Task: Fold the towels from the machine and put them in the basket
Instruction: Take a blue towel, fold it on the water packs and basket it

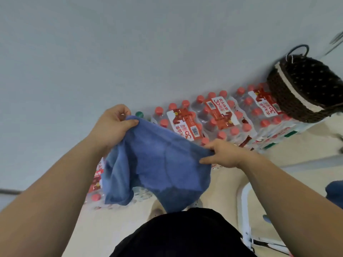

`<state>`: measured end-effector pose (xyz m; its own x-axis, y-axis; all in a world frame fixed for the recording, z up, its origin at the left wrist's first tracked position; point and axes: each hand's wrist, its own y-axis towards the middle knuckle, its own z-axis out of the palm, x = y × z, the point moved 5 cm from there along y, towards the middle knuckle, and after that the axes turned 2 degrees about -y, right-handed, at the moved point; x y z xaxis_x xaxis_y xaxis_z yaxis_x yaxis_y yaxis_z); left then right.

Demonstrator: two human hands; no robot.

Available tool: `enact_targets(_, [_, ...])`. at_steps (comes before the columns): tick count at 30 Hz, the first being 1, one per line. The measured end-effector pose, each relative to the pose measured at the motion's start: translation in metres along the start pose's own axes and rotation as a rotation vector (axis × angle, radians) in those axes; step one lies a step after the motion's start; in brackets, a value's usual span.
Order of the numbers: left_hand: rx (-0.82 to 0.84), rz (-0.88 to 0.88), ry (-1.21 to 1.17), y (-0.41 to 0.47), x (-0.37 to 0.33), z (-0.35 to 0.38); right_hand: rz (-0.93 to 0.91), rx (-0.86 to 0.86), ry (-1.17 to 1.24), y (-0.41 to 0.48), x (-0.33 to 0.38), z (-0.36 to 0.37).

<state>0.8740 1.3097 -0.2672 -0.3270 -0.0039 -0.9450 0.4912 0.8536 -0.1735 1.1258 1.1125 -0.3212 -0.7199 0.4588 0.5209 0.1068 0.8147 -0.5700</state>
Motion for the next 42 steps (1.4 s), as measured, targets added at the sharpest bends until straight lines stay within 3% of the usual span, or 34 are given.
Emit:
enact_targets(4, [-0.16, -0.101, 0.168, -0.009, 0.062, -0.03, 0.04, -0.132, 0.072, 0.019, -0.019, -0.012])
enact_targets(8, [-0.283, -0.178, 0.315, -0.013, 0.089, -0.034, 0.111, -0.28, 0.521, 0.024, -0.036, -0.025])
enact_targets(11, [-0.197, -0.201, 0.299, -0.007, 0.087, -0.017, 0.171, -0.287, 0.878, 0.023, -0.051, -0.034])
enact_targets(14, [0.07, -0.213, 0.253, 0.004, 0.068, 0.008, 0.217, -0.299, 1.039, 0.016, -0.063, -0.062])
enact_targets(16, [0.146, -0.227, 0.219, 0.016, 0.054, 0.022, 0.244, -0.278, 0.992, 0.018, -0.073, -0.088])
enact_targets(18, [0.106, -0.227, 0.262, 0.035, 0.043, 0.033, 0.266, -0.282, 0.829, 0.03, -0.084, -0.115])
enact_targets(24, [0.048, -0.193, 0.703, 0.1, 0.033, 0.067, 0.213, -0.464, 0.248, 0.106, -0.109, -0.17])
enact_targets(28, [-0.23, -0.16, 0.785, 0.119, 0.031, 0.072, 0.174, -0.545, 0.07, 0.147, -0.128, -0.176])
enact_targets(33, [-0.39, -0.097, 0.825, 0.138, 0.015, 0.096, 0.168, -0.687, -0.032, 0.165, -0.136, -0.192])
enact_targets(38, [-0.366, -0.21, 0.994, 0.14, 0.024, 0.103, 0.202, -0.732, -0.039, 0.167, -0.148, -0.198])
enact_targets(42, [-0.424, -0.293, 0.937, 0.117, 0.034, 0.097, 0.185, -0.859, 0.228, 0.154, -0.141, -0.186])
